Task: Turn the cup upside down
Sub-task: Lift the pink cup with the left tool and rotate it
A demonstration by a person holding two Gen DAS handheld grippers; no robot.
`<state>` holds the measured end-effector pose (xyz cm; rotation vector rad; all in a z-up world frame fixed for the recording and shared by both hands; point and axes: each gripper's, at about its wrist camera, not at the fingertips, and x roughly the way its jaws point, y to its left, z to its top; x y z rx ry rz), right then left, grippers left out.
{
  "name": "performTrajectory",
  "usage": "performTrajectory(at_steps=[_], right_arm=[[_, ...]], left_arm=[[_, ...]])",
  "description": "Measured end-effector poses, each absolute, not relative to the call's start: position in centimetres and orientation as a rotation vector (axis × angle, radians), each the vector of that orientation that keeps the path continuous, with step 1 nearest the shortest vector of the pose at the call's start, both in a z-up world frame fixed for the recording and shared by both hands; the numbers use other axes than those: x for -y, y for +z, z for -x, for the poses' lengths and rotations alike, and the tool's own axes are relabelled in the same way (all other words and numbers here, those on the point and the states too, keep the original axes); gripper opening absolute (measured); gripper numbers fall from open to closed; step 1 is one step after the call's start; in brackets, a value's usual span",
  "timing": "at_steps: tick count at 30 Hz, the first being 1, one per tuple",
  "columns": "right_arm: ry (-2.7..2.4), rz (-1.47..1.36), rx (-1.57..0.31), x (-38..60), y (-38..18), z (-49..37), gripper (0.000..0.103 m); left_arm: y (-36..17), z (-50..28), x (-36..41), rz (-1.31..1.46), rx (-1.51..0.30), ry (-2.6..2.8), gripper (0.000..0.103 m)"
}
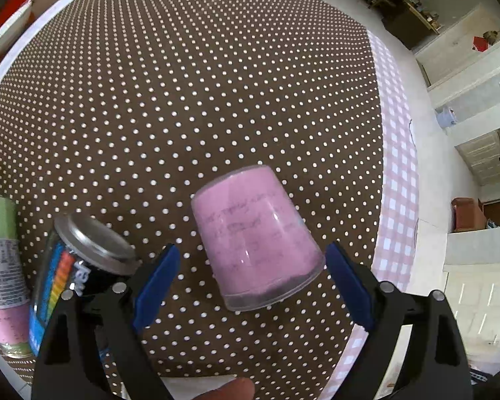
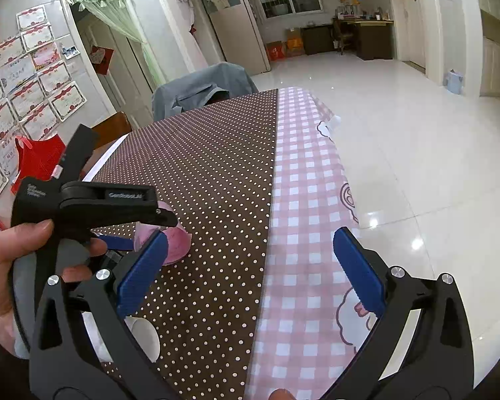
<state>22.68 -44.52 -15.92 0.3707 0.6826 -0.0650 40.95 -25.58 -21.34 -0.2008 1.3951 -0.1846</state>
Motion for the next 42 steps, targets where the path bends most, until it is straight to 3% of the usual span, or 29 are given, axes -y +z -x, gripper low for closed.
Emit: performTrajectory(at_steps=[16,20,42], right_arm=[[-0.082,-0.392,-0.695,45.2,-16.6,-22.5,0.097],[-0.089,-0.399,-0.697,45.3,-16.7,-22.3,0.097],[-0.170,-0.420,-0.659,44.2,-14.7,-18.3,0.097]], left_arm=[[-25.4,-46.5,30.4,0.167,-1.424,-0.173,0.087],[-25.4,-46.7,30.5,0.150,-1.425,-0.193,0.071],[-25.5,-40.9,32.1,-0.053,-1.373,-0.418,0.066]])
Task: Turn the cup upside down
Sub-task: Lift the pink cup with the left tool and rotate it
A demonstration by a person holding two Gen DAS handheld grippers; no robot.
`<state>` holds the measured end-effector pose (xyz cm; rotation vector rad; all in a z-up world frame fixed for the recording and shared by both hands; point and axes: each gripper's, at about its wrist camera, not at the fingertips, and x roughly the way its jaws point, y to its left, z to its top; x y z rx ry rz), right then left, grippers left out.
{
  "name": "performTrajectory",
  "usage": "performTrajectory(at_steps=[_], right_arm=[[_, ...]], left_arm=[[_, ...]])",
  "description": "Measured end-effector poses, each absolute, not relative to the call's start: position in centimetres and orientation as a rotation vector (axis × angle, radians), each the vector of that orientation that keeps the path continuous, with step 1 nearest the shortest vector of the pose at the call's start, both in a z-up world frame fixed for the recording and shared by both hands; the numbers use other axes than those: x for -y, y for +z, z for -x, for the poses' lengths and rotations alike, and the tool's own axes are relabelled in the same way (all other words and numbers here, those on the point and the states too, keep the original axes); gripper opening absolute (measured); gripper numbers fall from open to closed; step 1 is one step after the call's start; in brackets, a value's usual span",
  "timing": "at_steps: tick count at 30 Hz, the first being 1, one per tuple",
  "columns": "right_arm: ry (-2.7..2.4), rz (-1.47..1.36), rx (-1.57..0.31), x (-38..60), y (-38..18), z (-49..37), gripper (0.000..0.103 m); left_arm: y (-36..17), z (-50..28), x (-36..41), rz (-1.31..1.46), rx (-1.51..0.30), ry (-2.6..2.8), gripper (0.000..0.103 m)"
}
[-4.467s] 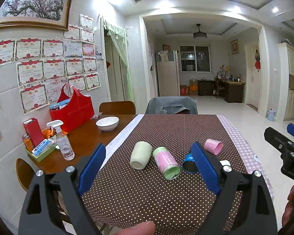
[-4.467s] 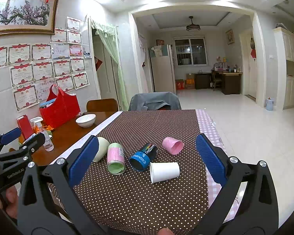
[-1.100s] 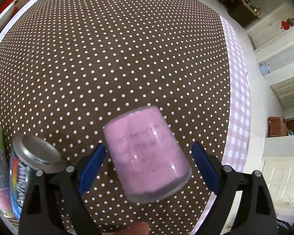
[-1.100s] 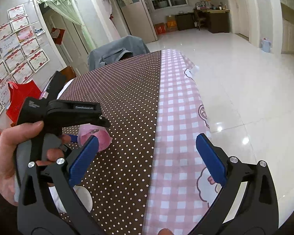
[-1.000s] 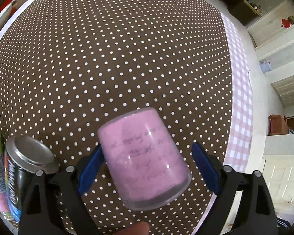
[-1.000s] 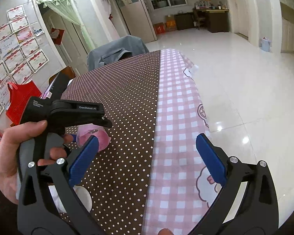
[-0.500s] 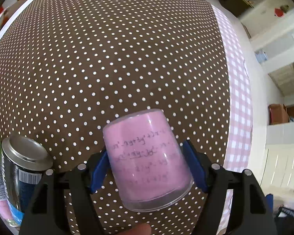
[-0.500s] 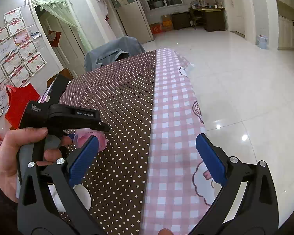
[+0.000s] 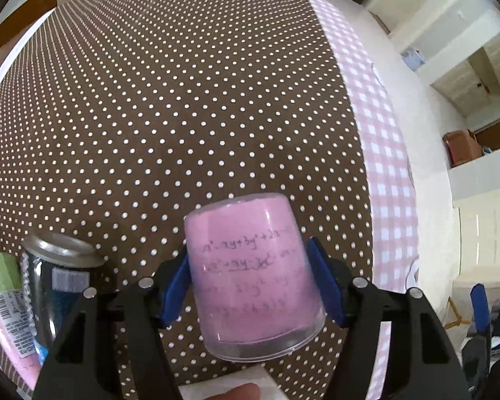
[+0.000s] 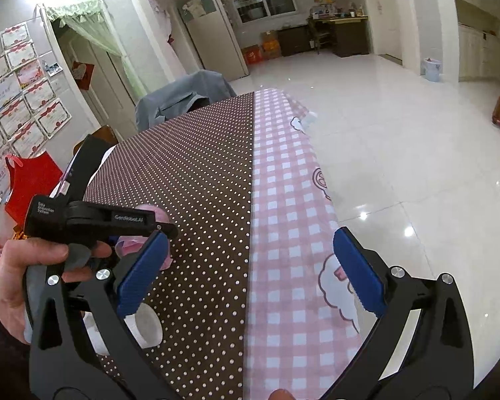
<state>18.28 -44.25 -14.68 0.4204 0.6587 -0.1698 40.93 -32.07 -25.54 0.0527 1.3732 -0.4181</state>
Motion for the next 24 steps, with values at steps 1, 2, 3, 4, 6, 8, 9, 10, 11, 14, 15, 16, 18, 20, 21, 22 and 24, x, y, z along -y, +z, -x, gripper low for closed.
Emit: performTrajectory(at_steps=[1,2,3,4,6,8,9,10,11,14,15,16,18,20,21,22,24], right_arm=[[-0.174,-0.417,-0.652,44.0,-14.3,-17.9,0.097],[-0.175,-0.415,-0.647,43.9,-14.1,-17.7,0.097],[-0.177,-0.413,-0.642,43.7,-13.7,-17.5,0.097],[-0.179,-0.410,-0.636,43.4,-13.4,-17.2,0.097],[-0.180,-0.403,-0.622,42.9,-12.8,-16.6,0.097],[-0.178,-0.396,-0.609,42.2,-12.1,-16.0,0.097],[-0.178,-0.392,-0.603,41.8,-11.8,-15.7,0.097],[-0.178,-0.389,-0.598,41.5,-11.6,-15.4,0.097],[-0.175,-0.385,-0.591,40.9,-11.2,-15.0,0.097],[-0.169,-0.382,-0.576,39.7,-10.6,-13.9,0.097],[-0.166,-0.383,-0.571,39.2,-10.4,-13.6,0.097],[-0.161,-0.382,-0.566,38.6,-10.3,-13.1,0.097],[-0.153,-0.381,-0.562,37.7,-10.1,-12.5,0.097],[-0.140,-0.379,-0.560,36.4,-10.1,-11.8,0.097],[-0.137,-0.378,-0.560,36.0,-10.2,-11.5,0.097],[-0.135,-0.377,-0.562,35.6,-10.3,-11.3,0.097],[-0.125,-0.377,-0.565,34.6,-10.6,-10.8,0.097]], left_arm=[[-25.3,-40.9,31.8,-0.054,-1.368,-0.427,0.066],[-25.0,-40.6,31.8,-0.056,-1.361,-0.441,0.065],[-24.5,-40.3,31.7,-0.057,-1.349,-0.452,0.065],[-23.8,-39.8,31.4,-0.057,-1.336,-0.464,0.065],[-22.5,-39.0,31.1,-0.054,-1.312,-0.485,0.065],[-21.1,-37.9,30.2,-0.049,-1.281,-0.507,0.065],[-20.4,-37.3,29.4,-0.044,-1.266,-0.517,0.065],[-20.1,-37.0,28.7,-0.040,-1.257,-0.524,0.065],[-19.1,-36.3,27.7,-0.034,-1.244,-0.532,0.065],[-17.6,-34.4,26.1,-0.026,-1.208,-0.541,0.065],[-17.2,-33.8,25.3,-0.022,-1.195,-0.543,0.065],[-16.9,-33.0,24.4,-0.019,-1.181,-0.545,0.065],[-16.1,-31.4,23.1,-0.021,-1.159,-0.544,0.065],[-14.5,-29.3,21.0,-0.024,-1.144,-0.544,0.065],[-14.6,-28.8,20.4,-0.026,-1.140,-0.542,0.065],[-13.0,-28.7,18.5,-0.027,-1.139,-0.541,0.065],[-13.0,-27.4,17.2,-0.029,-1.131,-0.529,0.065]])
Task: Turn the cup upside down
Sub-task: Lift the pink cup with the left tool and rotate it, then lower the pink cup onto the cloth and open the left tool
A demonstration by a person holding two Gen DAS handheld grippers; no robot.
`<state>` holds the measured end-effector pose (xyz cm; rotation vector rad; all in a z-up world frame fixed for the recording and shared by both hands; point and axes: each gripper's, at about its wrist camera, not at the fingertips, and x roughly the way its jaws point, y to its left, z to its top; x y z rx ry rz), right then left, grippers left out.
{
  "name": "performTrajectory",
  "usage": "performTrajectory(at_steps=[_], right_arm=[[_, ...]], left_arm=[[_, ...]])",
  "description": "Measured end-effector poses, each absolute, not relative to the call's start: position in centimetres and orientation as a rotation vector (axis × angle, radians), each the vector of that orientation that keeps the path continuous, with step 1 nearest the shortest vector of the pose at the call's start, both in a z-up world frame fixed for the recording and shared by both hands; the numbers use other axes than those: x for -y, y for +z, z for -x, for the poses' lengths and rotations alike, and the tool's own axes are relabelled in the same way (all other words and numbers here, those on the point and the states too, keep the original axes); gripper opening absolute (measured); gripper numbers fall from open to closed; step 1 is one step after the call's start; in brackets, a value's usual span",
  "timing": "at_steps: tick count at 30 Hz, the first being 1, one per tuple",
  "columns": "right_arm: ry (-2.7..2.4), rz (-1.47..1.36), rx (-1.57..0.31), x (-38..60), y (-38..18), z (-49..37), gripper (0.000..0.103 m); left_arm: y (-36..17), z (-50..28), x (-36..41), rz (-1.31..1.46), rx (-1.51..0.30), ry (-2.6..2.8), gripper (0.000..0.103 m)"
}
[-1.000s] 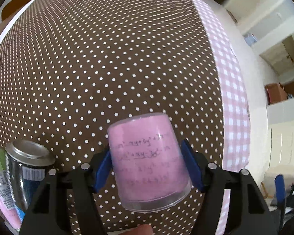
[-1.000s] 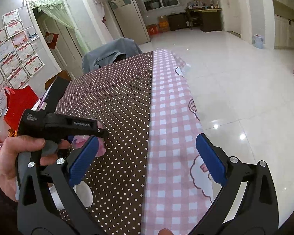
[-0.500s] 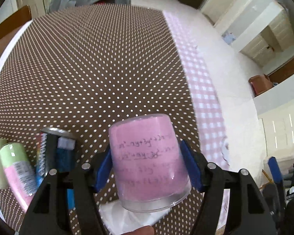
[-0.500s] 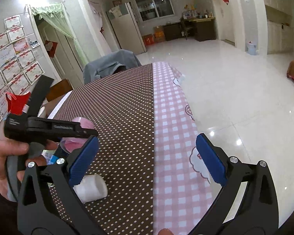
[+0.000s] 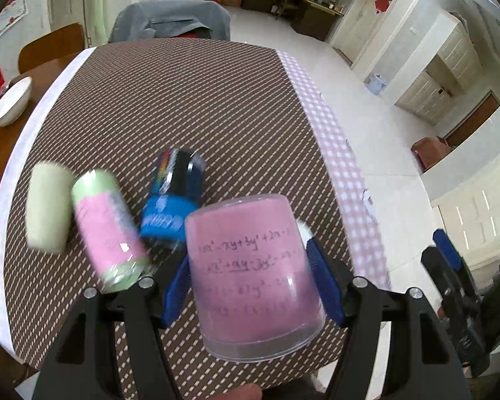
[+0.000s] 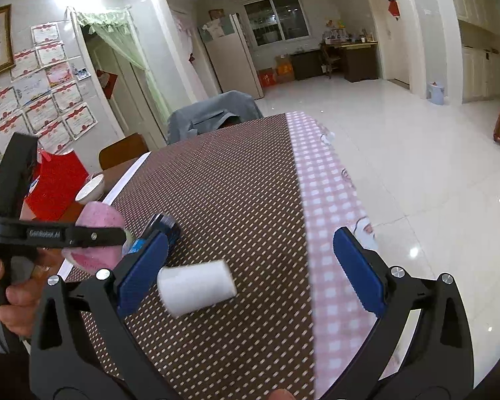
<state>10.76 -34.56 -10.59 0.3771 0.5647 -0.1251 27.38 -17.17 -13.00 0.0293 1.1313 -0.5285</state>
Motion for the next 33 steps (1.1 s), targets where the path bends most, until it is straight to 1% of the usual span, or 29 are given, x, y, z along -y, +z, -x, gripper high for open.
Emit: performTrajectory(at_steps=[2,7,18,19,20,22,24,25,26,33], right_arm=[[-0.121,-0.369,-0.570,33.6,-10.9,-10.2,0.097],[-0.106,-0.355,-0.583,31.7,-11.5,-9.0,0.097],[-0.108,-0.356,-0.604,31.2,-12.5,-8.1,0.097],[-0.107,-0.360,-0.607,31.2,-12.6,-8.1,0.097],[-0.105,-0.363,-0.610,31.3,-12.7,-8.1,0.097],[-0.102,-0.369,-0.615,31.2,-12.8,-8.0,0.097],[-0.097,-0.372,-0.614,31.1,-12.8,-7.9,0.097],[-0.095,-0.373,-0.613,31.0,-12.7,-7.8,0.097],[-0.090,-0.375,-0.611,30.9,-12.6,-7.8,0.097],[-0.065,-0.367,-0.598,29.8,-11.5,-7.6,0.097]], left_arm=[[-12.7,-25.8,14.8,-0.033,-1.130,-0.518,0.065],[-15.2,-24.2,12.5,-0.028,-1.166,-0.506,0.065],[-21.8,-24.0,13.7,-0.052,-1.271,-0.492,0.066],[-21.9,-23.8,13.9,-0.059,-1.269,-0.492,0.067],[-22.1,-23.6,14.1,-0.075,-1.267,-0.490,0.069],[-22.1,-23.3,14.2,-0.094,-1.246,-0.485,0.077],[-21.2,-22.7,14.1,-0.117,-1.199,-0.477,0.078],[-20.8,-22.4,14.0,-0.130,-1.177,-0.471,0.080],[-20.3,-22.2,13.8,-0.140,-1.158,-0.467,0.086],[-16.8,-20.3,11.8,-0.180,-1.020,-0.425,0.086]])
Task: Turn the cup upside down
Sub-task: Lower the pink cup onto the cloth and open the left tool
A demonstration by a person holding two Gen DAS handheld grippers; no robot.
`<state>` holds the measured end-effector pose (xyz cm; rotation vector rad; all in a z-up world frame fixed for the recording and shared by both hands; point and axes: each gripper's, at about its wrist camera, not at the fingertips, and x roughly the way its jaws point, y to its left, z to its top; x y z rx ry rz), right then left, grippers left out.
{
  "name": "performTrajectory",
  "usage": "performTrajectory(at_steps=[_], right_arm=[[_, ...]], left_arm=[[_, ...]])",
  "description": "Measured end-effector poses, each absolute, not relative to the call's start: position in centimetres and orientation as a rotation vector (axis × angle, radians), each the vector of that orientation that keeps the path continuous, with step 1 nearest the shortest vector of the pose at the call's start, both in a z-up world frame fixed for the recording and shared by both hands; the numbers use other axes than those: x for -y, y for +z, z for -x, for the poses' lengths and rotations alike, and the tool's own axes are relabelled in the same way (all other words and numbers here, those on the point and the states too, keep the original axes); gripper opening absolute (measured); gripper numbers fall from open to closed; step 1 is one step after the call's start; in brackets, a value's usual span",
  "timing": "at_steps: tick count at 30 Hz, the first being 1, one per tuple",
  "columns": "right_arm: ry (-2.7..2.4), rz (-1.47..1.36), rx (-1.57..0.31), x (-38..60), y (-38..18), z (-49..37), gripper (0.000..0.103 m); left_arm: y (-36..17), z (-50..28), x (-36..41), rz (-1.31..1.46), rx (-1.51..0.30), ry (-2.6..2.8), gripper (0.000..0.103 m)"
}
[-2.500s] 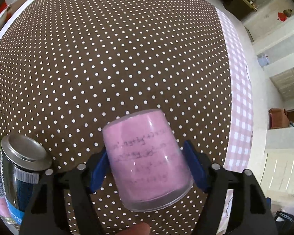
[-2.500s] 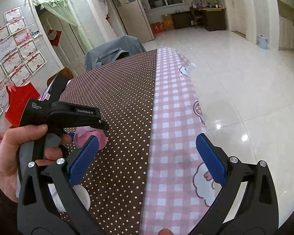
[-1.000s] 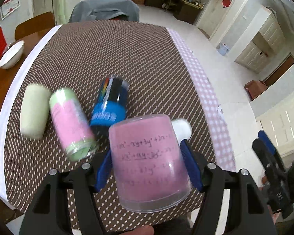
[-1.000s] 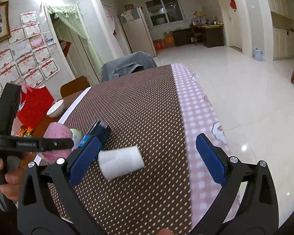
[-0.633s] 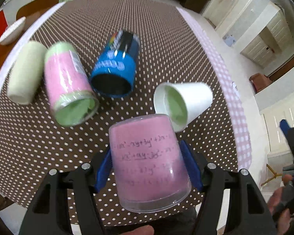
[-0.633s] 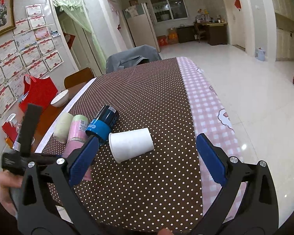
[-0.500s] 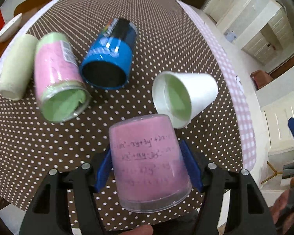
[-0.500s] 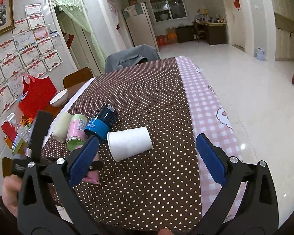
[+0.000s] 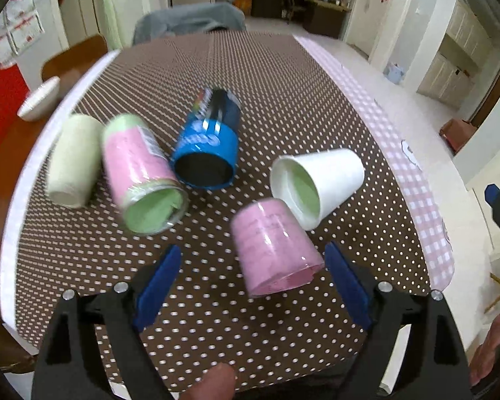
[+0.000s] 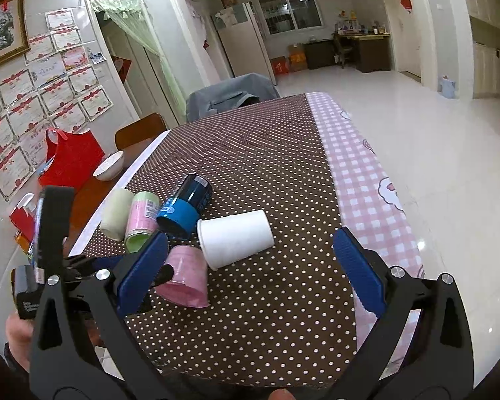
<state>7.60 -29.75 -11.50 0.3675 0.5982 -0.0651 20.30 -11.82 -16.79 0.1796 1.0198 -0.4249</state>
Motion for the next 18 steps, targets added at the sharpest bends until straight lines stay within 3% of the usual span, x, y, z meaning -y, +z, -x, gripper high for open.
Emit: performTrajectory(at_steps=[18], right_arm=[[0.021,-0.294,-0.564,25.7,-7.8,-8.2,0.097]], left_arm=[[-9.3,-15.8,6.5,-0.171,-0.716,-0.289,0.087]])
